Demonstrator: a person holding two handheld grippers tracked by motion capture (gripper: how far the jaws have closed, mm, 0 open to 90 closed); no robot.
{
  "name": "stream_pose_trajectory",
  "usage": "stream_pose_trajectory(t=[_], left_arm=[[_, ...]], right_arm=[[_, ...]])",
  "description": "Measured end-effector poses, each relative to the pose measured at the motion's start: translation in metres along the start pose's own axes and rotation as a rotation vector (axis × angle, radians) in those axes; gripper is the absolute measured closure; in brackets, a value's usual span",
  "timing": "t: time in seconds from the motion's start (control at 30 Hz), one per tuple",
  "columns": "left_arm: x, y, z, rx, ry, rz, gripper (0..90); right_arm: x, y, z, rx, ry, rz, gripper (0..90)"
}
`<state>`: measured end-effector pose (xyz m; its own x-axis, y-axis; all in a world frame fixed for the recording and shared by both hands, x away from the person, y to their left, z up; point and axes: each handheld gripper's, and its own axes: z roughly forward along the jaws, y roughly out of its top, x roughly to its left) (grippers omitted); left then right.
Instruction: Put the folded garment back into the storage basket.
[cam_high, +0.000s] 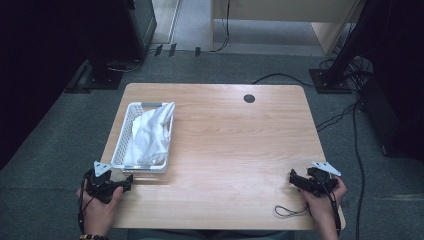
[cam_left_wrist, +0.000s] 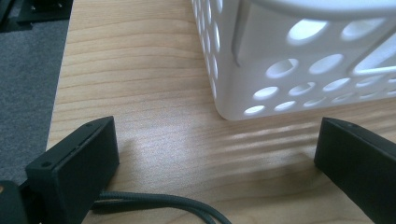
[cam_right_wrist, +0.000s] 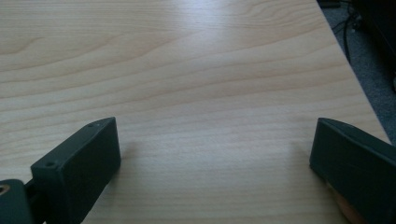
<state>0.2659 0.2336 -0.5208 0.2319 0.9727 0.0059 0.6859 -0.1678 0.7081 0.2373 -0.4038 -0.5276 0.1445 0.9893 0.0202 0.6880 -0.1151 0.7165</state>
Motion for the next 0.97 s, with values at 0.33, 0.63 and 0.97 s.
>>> stream_pose_trajectory(t=[0.33,0.63,0.97], left_arm=[[0.0,0.0,0.0,0.0,0.0,0.0,0.0],[0.0,0.0,0.0,0.0,0.0,0.0,0.0],[0.0,0.0,0.0,0.0,0.0,-0.001,0.0]], right_arm=[[-0.02,-0.008,-0.008,-0.001,-0.016,0.015,0.9],[-0.027,-0.011,-0.012,-0.001,0.001,0.006,0.9],[-0.029,-0.012,-0.014,-0.009,0.017,0.019,0.9]])
